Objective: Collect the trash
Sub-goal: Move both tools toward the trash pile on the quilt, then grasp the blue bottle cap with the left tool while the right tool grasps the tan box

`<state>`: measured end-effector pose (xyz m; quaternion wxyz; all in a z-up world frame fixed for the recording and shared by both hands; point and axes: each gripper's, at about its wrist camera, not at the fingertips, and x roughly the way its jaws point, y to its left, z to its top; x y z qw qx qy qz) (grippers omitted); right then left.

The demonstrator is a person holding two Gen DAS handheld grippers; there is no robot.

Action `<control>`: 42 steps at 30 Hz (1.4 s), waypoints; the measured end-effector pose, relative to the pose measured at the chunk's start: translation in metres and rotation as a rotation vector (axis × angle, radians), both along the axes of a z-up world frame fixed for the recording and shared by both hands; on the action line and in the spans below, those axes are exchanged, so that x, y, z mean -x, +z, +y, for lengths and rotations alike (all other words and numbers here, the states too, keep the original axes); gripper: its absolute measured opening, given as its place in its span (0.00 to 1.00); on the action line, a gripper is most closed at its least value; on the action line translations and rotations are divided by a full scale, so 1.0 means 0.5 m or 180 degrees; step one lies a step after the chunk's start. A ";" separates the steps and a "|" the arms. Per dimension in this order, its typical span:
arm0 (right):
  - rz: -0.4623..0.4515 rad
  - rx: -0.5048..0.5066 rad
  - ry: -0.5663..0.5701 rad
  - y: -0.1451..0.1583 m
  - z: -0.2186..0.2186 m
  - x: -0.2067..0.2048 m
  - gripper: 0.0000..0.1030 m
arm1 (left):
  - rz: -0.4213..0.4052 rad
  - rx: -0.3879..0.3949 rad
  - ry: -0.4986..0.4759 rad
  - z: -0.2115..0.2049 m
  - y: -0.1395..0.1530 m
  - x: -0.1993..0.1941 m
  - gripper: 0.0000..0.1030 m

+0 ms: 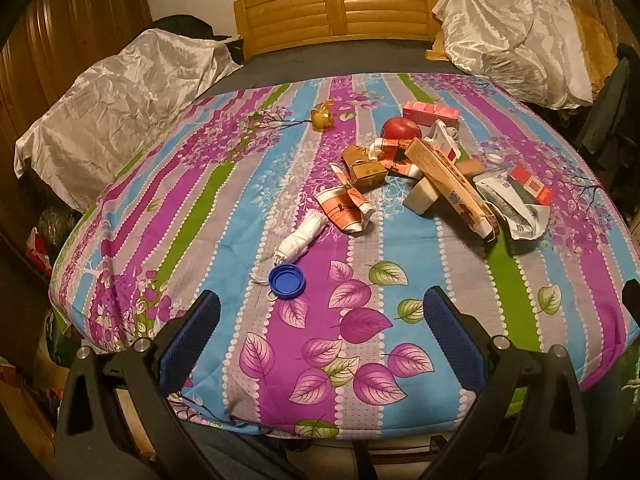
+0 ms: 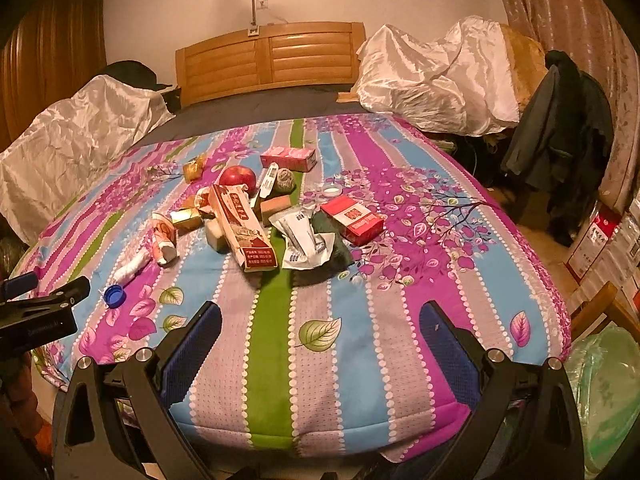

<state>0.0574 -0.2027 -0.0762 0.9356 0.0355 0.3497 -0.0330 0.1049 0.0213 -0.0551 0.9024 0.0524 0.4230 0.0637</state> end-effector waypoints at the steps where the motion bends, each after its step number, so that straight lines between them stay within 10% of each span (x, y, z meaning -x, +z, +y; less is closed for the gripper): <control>1: 0.0010 -0.0003 -0.0004 -0.001 0.000 -0.003 0.96 | 0.0005 -0.0003 0.0000 0.000 -0.001 0.000 0.95; 20: 0.0044 0.0133 0.0169 -0.022 0.008 -0.079 0.96 | 0.0156 0.0175 -0.0376 0.067 -0.114 0.019 0.94; 42: 0.0250 0.0401 0.1372 -0.082 0.171 -0.422 0.90 | 0.0161 0.0767 -0.0476 0.197 -0.159 -0.125 0.79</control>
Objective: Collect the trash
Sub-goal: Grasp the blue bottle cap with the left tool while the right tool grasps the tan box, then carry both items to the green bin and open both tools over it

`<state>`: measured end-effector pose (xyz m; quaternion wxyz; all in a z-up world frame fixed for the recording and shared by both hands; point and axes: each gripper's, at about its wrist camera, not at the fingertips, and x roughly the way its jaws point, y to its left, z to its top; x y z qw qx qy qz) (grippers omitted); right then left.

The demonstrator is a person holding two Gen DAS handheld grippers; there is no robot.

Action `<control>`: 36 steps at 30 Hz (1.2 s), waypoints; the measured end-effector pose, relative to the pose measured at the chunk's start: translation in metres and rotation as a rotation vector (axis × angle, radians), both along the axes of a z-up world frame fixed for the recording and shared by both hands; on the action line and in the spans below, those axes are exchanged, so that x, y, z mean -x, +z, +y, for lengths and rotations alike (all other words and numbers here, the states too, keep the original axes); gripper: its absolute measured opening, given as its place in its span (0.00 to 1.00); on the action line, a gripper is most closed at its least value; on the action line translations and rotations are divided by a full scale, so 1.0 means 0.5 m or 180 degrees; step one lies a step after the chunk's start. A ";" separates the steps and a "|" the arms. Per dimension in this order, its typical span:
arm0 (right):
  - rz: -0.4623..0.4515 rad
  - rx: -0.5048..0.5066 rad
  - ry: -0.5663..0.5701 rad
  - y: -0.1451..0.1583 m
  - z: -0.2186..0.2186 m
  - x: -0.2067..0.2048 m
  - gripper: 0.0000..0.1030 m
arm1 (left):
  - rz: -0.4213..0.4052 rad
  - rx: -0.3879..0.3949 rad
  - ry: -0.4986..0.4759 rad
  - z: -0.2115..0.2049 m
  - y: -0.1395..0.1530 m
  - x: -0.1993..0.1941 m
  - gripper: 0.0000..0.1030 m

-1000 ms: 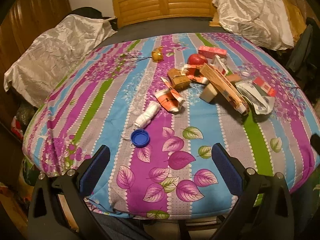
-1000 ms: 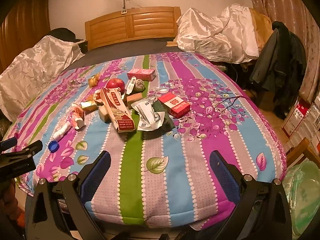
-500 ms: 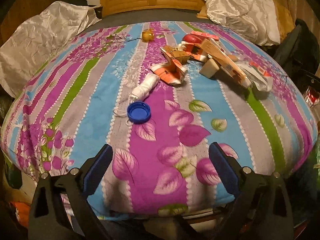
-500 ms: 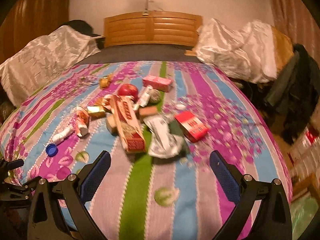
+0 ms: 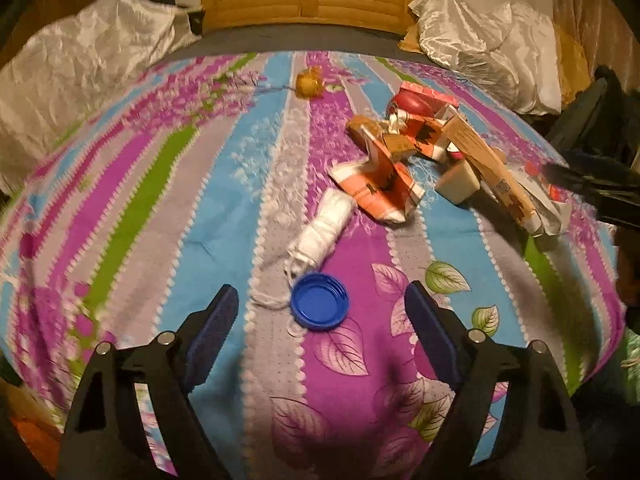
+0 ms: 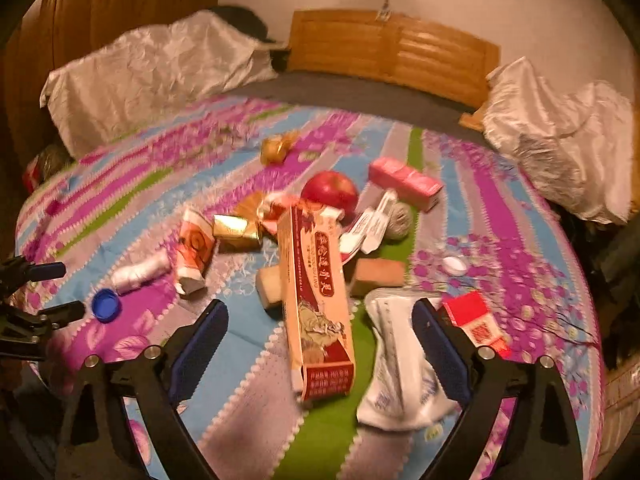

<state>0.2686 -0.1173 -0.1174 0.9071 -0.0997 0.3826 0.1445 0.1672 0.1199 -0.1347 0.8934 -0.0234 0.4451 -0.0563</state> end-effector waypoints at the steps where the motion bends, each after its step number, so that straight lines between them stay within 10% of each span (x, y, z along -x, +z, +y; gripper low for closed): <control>1: 0.0067 0.0005 -0.0005 -0.012 0.002 -0.015 0.90 | 0.0025 0.0002 0.0003 -0.004 -0.010 -0.002 0.78; 7: 0.0475 -0.0141 -0.0021 -0.078 0.016 -0.081 0.71 | 0.0119 -0.0019 -0.0011 -0.037 -0.057 -0.029 0.68; 11: 0.0610 -0.0318 -0.0121 -0.096 0.012 -0.091 0.47 | 0.0250 -0.0082 0.0132 -0.037 -0.093 -0.054 0.37; 17: 0.0540 -0.0499 -0.0175 -0.066 -0.002 -0.063 0.30 | 0.0161 0.0018 0.0157 -0.025 -0.080 -0.021 0.36; 36: 0.0063 -0.1155 -0.0379 0.129 -0.121 0.225 0.27 | -0.0333 -0.0006 -0.0276 -0.132 0.104 0.100 0.36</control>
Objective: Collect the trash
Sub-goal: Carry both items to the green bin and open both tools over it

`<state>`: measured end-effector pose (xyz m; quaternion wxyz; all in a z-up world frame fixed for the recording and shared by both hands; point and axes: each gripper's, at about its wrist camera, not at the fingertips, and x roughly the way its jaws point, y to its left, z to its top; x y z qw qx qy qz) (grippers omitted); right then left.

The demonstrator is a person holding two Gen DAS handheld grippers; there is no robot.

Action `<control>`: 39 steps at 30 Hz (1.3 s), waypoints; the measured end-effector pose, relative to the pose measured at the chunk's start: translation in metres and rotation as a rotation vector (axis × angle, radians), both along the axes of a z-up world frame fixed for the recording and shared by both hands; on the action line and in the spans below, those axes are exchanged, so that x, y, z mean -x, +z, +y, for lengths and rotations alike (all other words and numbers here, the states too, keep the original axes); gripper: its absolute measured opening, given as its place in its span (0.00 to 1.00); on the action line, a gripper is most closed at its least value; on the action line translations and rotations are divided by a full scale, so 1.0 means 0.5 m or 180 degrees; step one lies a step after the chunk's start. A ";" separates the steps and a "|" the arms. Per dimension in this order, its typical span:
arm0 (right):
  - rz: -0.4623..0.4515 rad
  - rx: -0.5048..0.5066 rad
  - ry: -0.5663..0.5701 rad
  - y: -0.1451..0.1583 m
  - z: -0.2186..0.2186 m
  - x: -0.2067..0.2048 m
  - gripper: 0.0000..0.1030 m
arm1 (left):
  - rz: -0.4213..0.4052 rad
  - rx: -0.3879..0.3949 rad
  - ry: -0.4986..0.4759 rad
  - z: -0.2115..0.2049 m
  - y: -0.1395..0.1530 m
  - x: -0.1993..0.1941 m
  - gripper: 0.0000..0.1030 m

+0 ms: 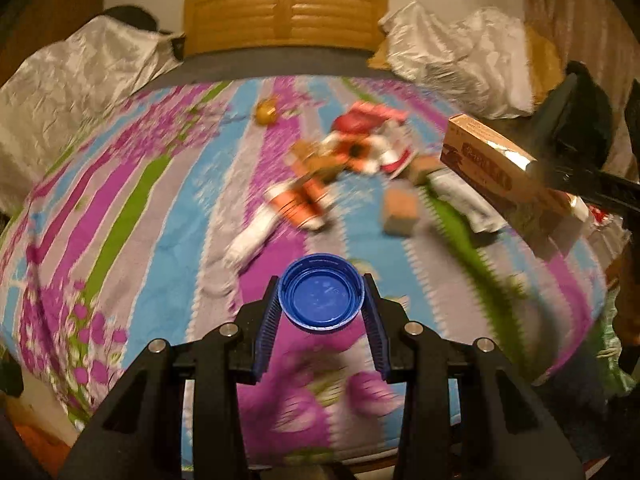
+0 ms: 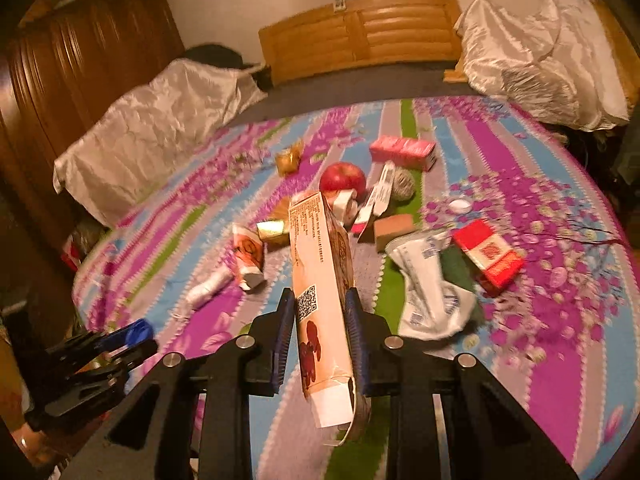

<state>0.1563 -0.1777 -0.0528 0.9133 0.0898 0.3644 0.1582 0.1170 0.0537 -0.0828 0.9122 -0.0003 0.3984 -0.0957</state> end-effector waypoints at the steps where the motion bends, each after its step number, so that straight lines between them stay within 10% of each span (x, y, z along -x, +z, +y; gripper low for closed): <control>1: -0.0063 -0.0032 -0.0059 0.021 -0.018 0.026 0.27 | -0.0039 -0.0006 -0.0058 -0.015 0.009 0.000 0.36; 10: -0.0504 -0.0070 -0.0915 0.184 -0.244 0.259 0.27 | -0.0315 0.0088 -0.1076 -0.249 0.098 0.004 0.36; 18: -0.0493 0.0129 -0.2388 0.240 -0.523 0.532 0.27 | -0.0429 0.0237 -0.2144 -0.519 0.165 0.030 0.37; 30: 0.0110 0.0242 -0.3806 0.116 -0.743 0.792 0.27 | -0.0106 0.0254 -0.3875 -0.961 0.151 0.192 0.37; 39: 0.0309 -0.0257 -0.4149 -0.006 -0.835 0.865 0.27 | 0.0195 0.0010 -0.4287 -1.132 0.083 0.252 0.37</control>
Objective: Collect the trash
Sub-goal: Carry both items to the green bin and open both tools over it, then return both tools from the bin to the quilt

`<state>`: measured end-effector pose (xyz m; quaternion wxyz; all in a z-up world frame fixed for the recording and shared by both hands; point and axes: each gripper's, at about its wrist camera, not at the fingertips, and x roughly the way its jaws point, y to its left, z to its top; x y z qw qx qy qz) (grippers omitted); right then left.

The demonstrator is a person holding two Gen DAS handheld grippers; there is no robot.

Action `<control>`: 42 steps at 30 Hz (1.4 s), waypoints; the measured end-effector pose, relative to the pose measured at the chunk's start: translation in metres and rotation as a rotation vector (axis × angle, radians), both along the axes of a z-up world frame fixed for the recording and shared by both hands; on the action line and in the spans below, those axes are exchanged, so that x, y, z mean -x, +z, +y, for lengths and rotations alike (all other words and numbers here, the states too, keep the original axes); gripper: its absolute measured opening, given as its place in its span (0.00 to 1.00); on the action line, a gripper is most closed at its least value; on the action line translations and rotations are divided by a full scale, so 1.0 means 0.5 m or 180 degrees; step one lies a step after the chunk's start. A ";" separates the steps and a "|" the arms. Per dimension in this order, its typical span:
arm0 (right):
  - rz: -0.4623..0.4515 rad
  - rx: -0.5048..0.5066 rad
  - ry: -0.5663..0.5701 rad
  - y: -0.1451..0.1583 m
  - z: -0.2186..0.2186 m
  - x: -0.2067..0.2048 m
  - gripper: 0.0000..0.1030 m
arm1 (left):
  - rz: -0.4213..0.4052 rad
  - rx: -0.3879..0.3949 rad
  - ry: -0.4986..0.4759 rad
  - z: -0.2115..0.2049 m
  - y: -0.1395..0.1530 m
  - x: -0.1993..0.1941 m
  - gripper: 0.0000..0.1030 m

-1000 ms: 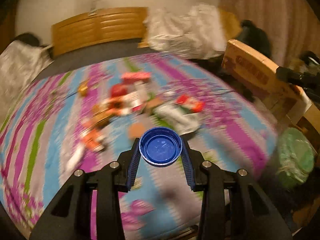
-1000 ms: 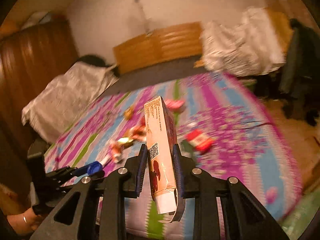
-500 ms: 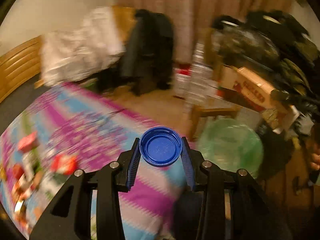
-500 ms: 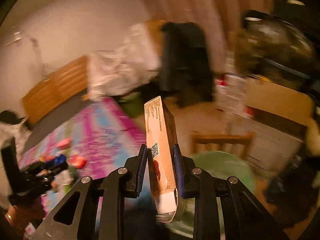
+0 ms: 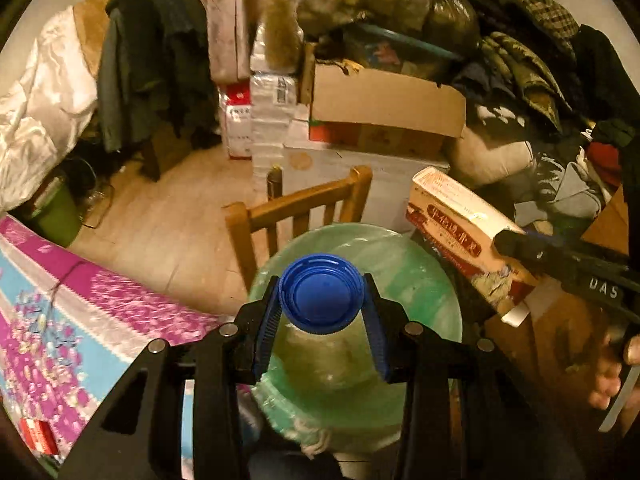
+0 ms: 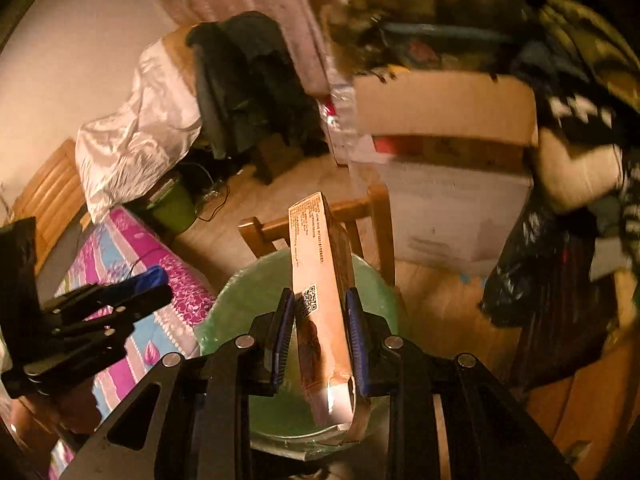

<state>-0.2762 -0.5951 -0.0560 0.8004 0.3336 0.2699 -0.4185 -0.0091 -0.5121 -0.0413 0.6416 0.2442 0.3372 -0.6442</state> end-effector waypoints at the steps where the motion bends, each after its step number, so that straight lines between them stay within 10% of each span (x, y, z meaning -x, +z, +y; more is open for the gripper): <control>1: -0.0018 -0.0036 -0.0003 -0.008 -0.007 -0.005 0.27 | 0.0012 -0.0025 -0.0022 -0.008 -0.005 0.004 0.37; 7: -0.0119 -0.0185 0.0072 -0.051 -0.034 -0.034 0.29 | -0.0019 -0.0123 -0.0043 -0.049 -0.033 0.014 0.37; 11: -0.0086 -0.0245 0.0088 -0.083 -0.051 -0.062 0.39 | 0.0015 -0.0147 0.0023 -0.063 -0.049 0.011 0.67; 30: -0.0140 -0.0016 0.0010 -0.058 -0.045 -0.058 0.39 | -0.0171 -0.0056 0.0098 -0.040 -0.033 0.007 0.67; 38: -0.0156 0.0338 -0.0001 -0.006 -0.017 -0.062 0.39 | 0.0352 0.0370 0.0092 0.057 0.003 -0.061 0.67; 42: -0.0258 0.0670 0.0093 0.026 0.021 -0.079 0.40 | 0.0170 0.0496 0.0398 0.145 0.025 -0.102 0.67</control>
